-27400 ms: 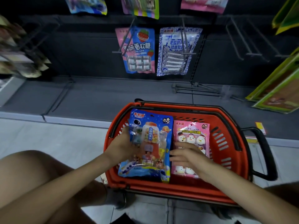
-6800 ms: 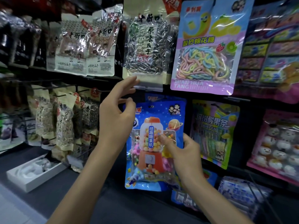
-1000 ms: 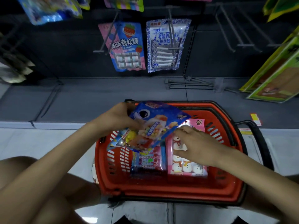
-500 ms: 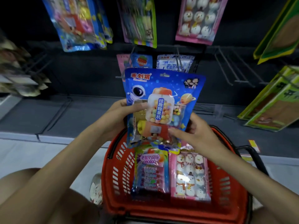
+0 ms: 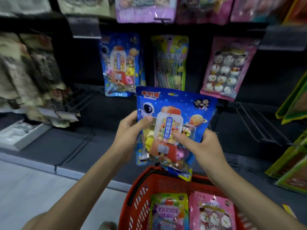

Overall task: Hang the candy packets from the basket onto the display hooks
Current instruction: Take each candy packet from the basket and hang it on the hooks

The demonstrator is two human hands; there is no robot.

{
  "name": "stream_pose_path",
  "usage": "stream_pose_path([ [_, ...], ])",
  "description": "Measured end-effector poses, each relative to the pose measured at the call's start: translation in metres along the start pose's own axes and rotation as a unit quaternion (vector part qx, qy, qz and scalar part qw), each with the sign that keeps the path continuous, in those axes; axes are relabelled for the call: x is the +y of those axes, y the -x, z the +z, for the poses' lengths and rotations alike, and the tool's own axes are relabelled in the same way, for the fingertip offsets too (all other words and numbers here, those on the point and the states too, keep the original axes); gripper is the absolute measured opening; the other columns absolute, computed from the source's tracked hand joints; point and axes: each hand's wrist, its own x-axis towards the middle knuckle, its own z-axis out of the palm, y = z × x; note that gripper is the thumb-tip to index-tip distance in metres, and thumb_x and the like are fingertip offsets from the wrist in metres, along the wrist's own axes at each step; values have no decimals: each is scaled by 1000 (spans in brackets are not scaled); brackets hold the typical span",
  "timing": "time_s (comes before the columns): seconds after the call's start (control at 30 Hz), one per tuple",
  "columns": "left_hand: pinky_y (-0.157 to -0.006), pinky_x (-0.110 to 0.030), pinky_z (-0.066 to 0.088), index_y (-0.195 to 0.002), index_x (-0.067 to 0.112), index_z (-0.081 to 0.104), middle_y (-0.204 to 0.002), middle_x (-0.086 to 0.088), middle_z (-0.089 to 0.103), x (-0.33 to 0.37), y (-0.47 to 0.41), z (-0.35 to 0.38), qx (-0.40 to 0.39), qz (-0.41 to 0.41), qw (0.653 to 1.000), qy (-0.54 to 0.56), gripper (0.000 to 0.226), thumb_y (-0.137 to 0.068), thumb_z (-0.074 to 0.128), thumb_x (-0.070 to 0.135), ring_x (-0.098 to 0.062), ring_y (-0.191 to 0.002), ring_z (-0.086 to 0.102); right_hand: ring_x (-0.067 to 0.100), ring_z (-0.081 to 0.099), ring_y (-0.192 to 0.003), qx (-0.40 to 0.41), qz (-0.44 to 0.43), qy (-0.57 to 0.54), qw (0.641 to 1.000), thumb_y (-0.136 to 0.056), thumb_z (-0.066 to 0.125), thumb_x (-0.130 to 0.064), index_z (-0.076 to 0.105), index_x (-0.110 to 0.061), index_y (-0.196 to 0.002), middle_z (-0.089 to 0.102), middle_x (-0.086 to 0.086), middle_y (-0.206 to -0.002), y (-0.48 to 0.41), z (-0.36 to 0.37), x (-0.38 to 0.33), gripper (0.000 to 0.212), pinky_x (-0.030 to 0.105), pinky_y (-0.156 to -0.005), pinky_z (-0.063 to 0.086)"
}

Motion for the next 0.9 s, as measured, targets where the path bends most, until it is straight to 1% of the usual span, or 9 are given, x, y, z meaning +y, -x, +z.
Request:
stream_pose_path([
  [0.1,-93,-55,55,-117,8,69,-115,-15,76,23,-15,-14,56,45,997,-21,19,-104,56,11,-34,-104,72,-1,72,-67,6,-29,1,1000,-87,81,-19,71,-14,-89,77,-14,-74,-12,12,-14,11,13,-56,51],
  [0.17,-91,-52,56,-114,12,70,-114,-14,76,42,-27,-25,103,80,991,-23,18,-103,56,9,-32,-102,72,4,76,-79,14,-49,6,999,-86,82,-23,75,-18,-96,81,-11,-88,-21,20,-26,14,17,-63,56],
  [0.27,-83,-41,56,-110,15,70,-99,-7,77,70,-48,-43,164,127,978,-10,16,-102,60,7,-18,-89,71,12,79,-84,23,-60,-5,998,-87,81,-24,78,-19,-100,81,-8,-92,-33,30,-38,15,28,-69,61],
  [0.37,-74,-30,56,-119,13,67,-92,1,73,93,-70,-64,222,153,963,13,19,-101,60,8,-11,-83,70,17,79,-85,38,-66,0,997,-85,84,-27,78,-22,-100,82,-6,-93,-49,42,-41,17,41,-77,62],
  [0.5,-77,-27,55,-138,19,57,-116,-3,72,117,-90,-84,247,144,958,40,35,-103,61,15,-14,-99,74,10,79,-84,46,-75,1,996,-83,85,-24,77,-24,-102,81,-10,-94,-69,61,-47,21,29,-70,61],
  [0.57,-77,-24,57,-143,20,55,-125,-2,70,127,-94,-89,243,151,957,54,40,-104,61,17,-14,-106,73,10,78,-86,47,-81,12,996,-84,85,-27,77,-26,-100,81,-11,-93,-79,71,-49,18,38,-77,62],
  [0.63,-76,-23,55,-145,21,54,-127,0,71,136,-95,-92,237,173,954,62,42,-104,59,15,-13,-107,74,8,78,-85,49,-89,20,995,-84,84,-28,77,-28,-98,81,-13,-92,-89,81,-51,16,39,-77,62],
  [0.8,-80,-28,49,-137,21,63,-118,4,75,162,-90,-103,225,224,946,63,36,-102,59,13,-16,-110,74,1,75,-73,42,-121,12,992,-84,84,-28,75,-18,-98,79,-16,-85,-108,111,-53,19,15,-56,55],
  [0.9,-91,-33,50,-138,24,62,-125,7,74,173,-85,-110,204,254,944,42,37,-103,57,14,-14,-114,72,1,74,-75,32,-128,13,991,-83,85,-31,74,-19,-96,78,-18,-81,-119,129,-54,21,21,-62,57],
])
